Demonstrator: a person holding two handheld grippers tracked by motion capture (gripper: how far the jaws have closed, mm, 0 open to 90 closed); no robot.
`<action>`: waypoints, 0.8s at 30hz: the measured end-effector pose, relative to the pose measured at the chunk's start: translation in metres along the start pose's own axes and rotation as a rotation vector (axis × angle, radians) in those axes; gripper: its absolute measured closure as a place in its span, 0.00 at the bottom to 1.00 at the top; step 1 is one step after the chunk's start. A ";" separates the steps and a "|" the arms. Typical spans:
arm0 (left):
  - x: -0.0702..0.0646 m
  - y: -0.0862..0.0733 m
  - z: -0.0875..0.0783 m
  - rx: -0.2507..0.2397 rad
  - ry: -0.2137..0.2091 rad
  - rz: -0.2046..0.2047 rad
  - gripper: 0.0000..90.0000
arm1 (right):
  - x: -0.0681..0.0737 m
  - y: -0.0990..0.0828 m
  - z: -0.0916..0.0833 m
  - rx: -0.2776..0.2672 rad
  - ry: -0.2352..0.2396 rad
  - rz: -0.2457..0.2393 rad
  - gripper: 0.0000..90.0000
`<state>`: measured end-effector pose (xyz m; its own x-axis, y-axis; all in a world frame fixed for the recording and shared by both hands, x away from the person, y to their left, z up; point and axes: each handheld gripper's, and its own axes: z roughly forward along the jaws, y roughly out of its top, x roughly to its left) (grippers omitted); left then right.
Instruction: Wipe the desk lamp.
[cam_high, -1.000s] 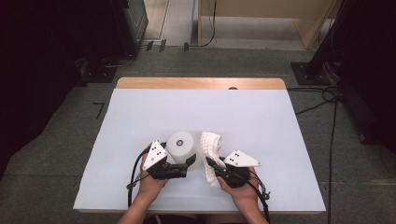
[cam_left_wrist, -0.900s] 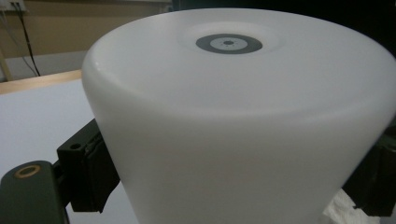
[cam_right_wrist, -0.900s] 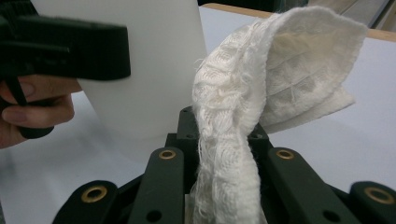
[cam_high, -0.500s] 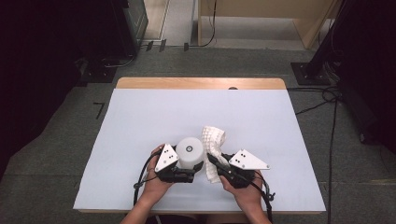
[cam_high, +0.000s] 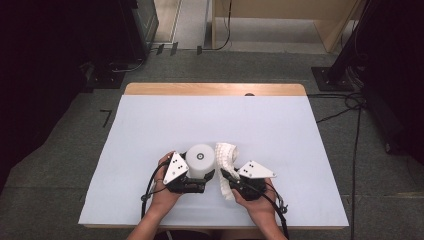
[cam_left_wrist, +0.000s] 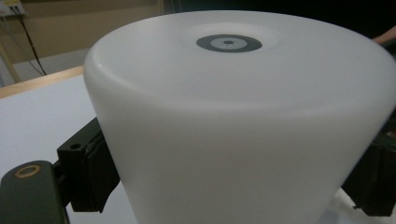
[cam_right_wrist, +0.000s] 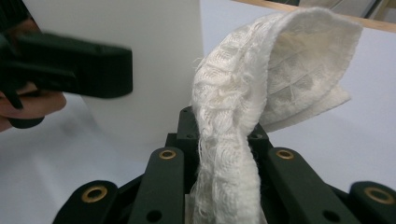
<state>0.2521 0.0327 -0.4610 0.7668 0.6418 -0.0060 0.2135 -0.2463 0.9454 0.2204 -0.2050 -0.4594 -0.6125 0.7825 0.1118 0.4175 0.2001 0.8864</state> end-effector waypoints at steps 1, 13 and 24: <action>0.001 -0.002 0.001 0.010 0.006 0.011 0.10 | -0.002 0.000 -0.001 -0.003 -0.005 0.007 0.84; -0.001 -0.015 0.007 0.049 0.081 0.005 0.09 | -0.009 0.000 -0.005 -0.016 -0.012 0.023 0.84; -0.027 -0.011 0.010 0.036 0.291 -0.048 0.06 | -0.015 0.001 -0.010 -0.027 -0.031 0.038 0.84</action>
<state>0.2349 0.0105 -0.4744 0.5509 0.8332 0.0481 0.2704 -0.2327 0.9342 0.2234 -0.2225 -0.4556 -0.5751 0.8073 0.1323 0.4217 0.1540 0.8936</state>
